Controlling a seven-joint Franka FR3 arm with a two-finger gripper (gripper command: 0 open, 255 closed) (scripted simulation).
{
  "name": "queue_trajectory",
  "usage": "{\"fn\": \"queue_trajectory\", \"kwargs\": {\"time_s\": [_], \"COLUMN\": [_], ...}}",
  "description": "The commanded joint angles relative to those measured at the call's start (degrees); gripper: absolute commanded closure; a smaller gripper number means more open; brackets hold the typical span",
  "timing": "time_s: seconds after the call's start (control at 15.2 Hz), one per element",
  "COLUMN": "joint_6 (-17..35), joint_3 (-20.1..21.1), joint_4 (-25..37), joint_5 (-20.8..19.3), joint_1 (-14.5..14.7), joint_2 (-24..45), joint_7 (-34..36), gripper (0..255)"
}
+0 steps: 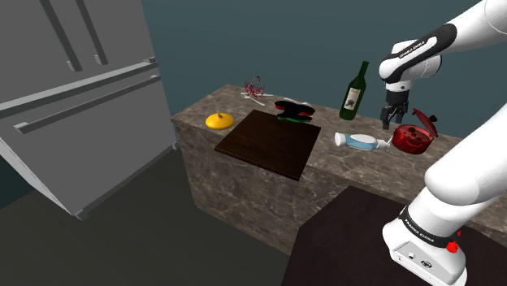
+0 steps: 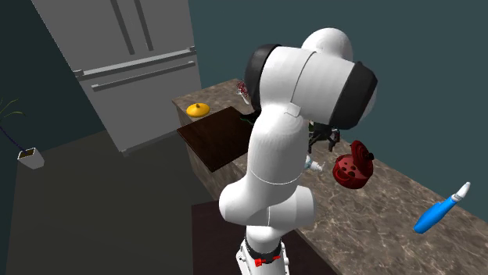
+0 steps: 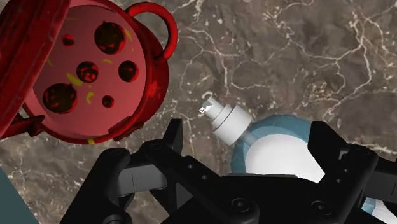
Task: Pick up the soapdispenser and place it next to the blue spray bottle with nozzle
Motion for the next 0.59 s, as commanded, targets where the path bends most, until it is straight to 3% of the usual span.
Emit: {"fn": "queue_trajectory", "kwargs": {"time_s": [0.0,0.53], "joint_6": [4.6,12.7], "joint_3": [-1.3,-2.5], "joint_4": [-0.3,-2.4], "joint_5": [-0.3,0.8], "joint_1": [-0.9,-2.1], "joint_2": [2.9,8.3], "joint_7": [-2.9,-5.5], "gripper": [0,0]}}
